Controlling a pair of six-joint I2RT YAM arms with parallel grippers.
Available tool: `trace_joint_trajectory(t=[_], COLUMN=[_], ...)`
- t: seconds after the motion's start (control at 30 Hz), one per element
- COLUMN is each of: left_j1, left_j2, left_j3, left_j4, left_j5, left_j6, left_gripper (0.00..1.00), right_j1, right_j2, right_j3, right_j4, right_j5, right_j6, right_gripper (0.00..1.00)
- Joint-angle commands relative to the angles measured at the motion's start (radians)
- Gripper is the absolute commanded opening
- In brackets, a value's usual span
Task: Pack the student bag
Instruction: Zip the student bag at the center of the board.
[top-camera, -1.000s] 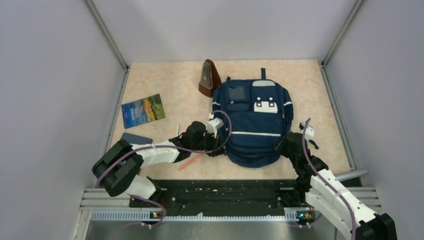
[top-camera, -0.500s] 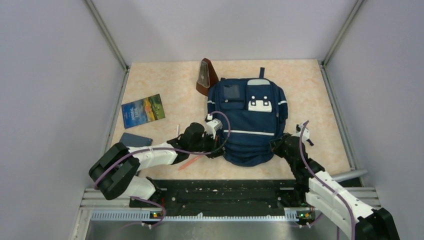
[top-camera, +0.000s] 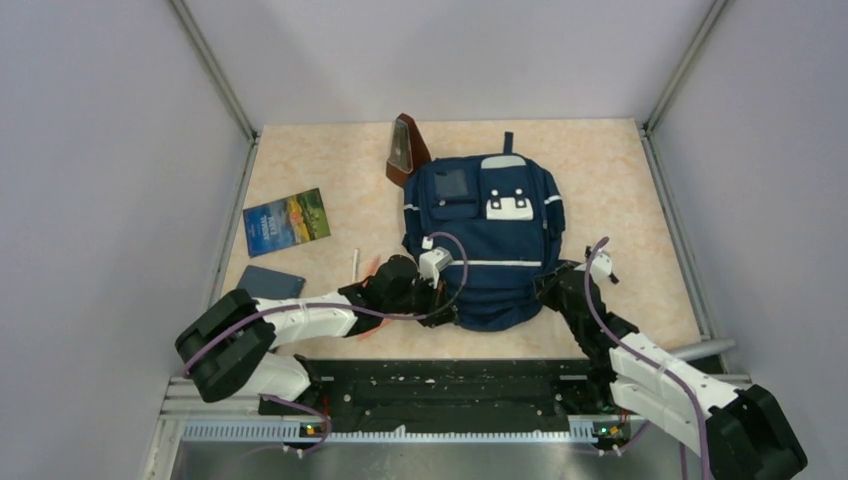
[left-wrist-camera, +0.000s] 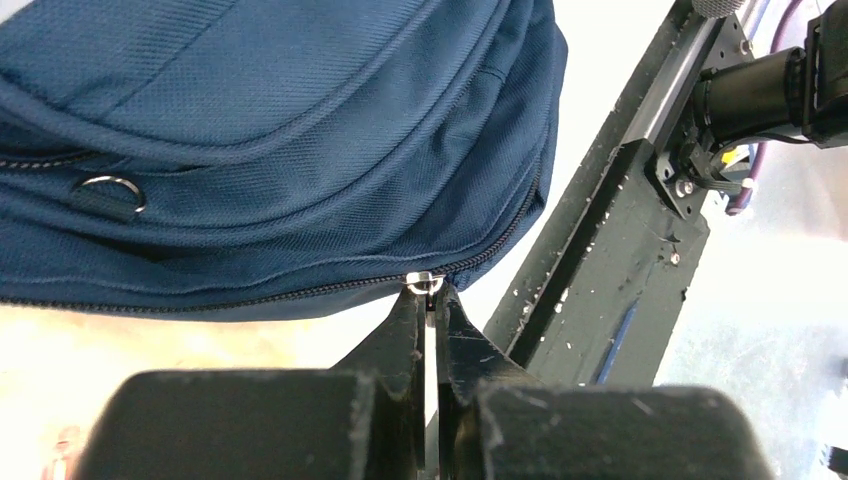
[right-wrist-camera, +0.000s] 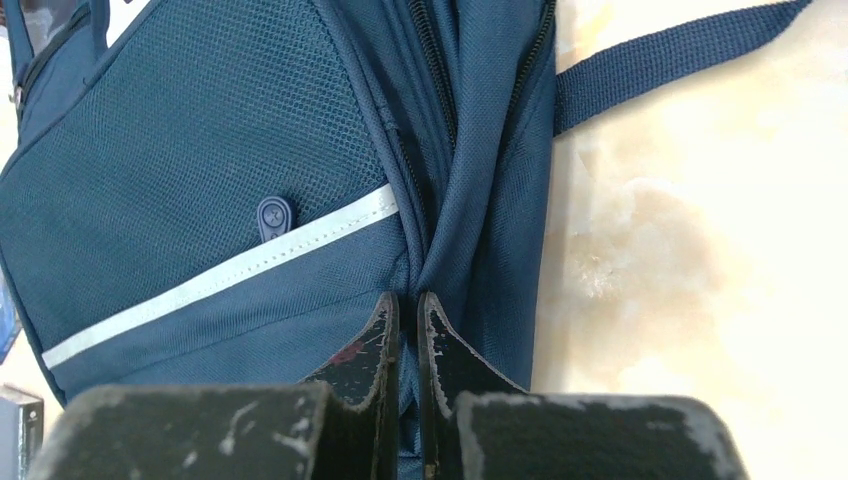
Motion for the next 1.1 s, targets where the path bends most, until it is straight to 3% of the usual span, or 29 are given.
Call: trace_joint_trajectory(t=[0.0,0.33,0.67,0.87,0.9,1.07], left_j1=[-0.054,-0.154,-0.170,-0.179,-0.178,-0.177], left_j2=[-0.001,0.137,0.269,0.265,0.247,0.130], left_j3=[0.020,0.128,0.182,0.199,0.195,0.185], left_j4=[0.075,0.153,0.339,0.297,0.267,0.065], left_j5=[0.033,0.026,0.010,-0.041,-0.067,-0.188], left_j6=[-0.048,-0.148,-0.337,-0.321,-0.303,-0.214], left_gripper=[0.00,0.00,0.00,0.00,0.02,0.47], right_j1=[0.043,0.074,0.081,0.081,0.081,0.081], right_j2=[0.030,0.018,0.010,-0.013,-0.026,-0.119], right_j3=[0.006,-0.004,-0.034,-0.022,-0.017,0.029], right_j4=[0.093,0.088,0.106,0.049,0.028,-0.142], right_j5=[-0.055,0.007,0.043,0.069,0.074,0.108], right_j6=[0.031,0.053,0.062,0.036,0.024,-0.044], right_gripper=[0.00,0.00,0.00,0.00,0.00,0.29])
